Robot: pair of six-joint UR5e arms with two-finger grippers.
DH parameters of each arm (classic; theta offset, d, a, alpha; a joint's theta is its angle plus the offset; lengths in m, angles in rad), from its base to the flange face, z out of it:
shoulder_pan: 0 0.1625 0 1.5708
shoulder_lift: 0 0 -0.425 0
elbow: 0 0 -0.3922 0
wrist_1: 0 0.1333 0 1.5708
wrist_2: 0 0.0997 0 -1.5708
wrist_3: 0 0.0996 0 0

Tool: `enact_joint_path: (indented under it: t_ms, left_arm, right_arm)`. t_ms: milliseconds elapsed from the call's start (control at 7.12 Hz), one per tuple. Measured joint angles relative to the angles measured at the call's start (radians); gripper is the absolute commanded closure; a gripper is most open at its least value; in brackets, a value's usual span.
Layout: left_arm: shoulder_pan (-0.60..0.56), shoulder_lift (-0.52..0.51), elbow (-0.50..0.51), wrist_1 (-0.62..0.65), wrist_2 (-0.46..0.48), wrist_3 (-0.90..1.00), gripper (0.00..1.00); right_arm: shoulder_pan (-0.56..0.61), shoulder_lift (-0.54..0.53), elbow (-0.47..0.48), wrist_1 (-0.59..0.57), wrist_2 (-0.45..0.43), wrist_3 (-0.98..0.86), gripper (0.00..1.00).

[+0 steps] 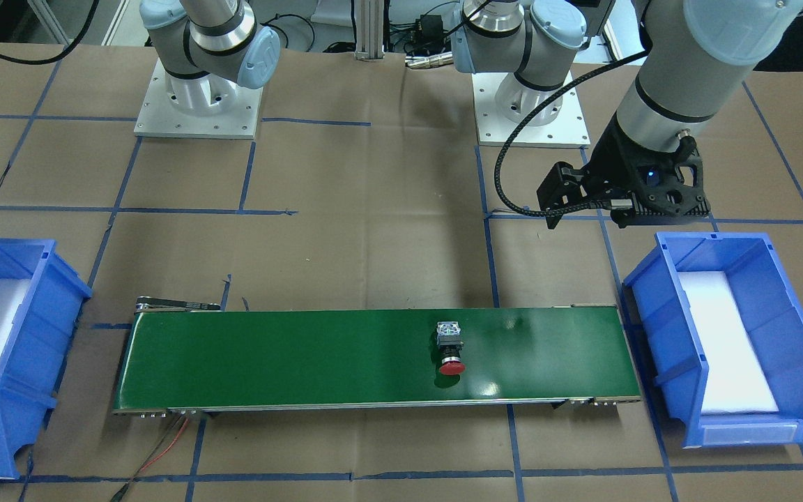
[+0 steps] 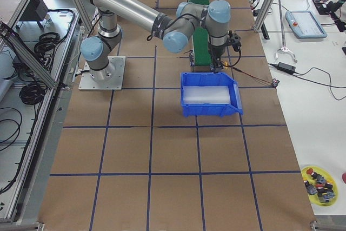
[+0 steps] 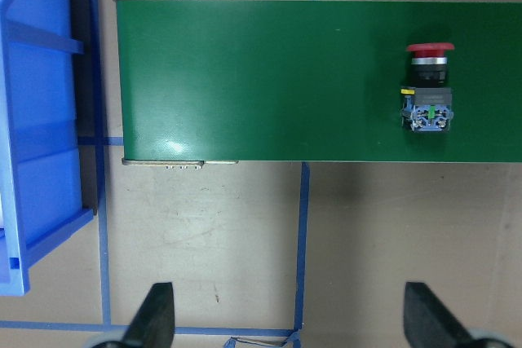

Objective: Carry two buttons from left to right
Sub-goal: 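Lift the yellow button and carry it over the empty blue bin, then lower the yellow button into the bin and open the right gripper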

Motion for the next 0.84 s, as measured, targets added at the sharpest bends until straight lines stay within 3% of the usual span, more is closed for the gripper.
enact_joint_path:
  t_ms: [281, 842]
  left_arm:
    - [0.0, 0.001, 0.0, 0.0, 0.0, 0.0, 0.01]
    - [0.0, 0.0, 0.0, -0.001, 0.0, 0.0, 0.01]
  right_arm:
    - [-0.05, 0.071, 0.025, -0.024, 0.014, -0.035, 0.96]
    - [-0.099, 0.086, 0.266, -0.3, 0.014, -0.046, 0.96]
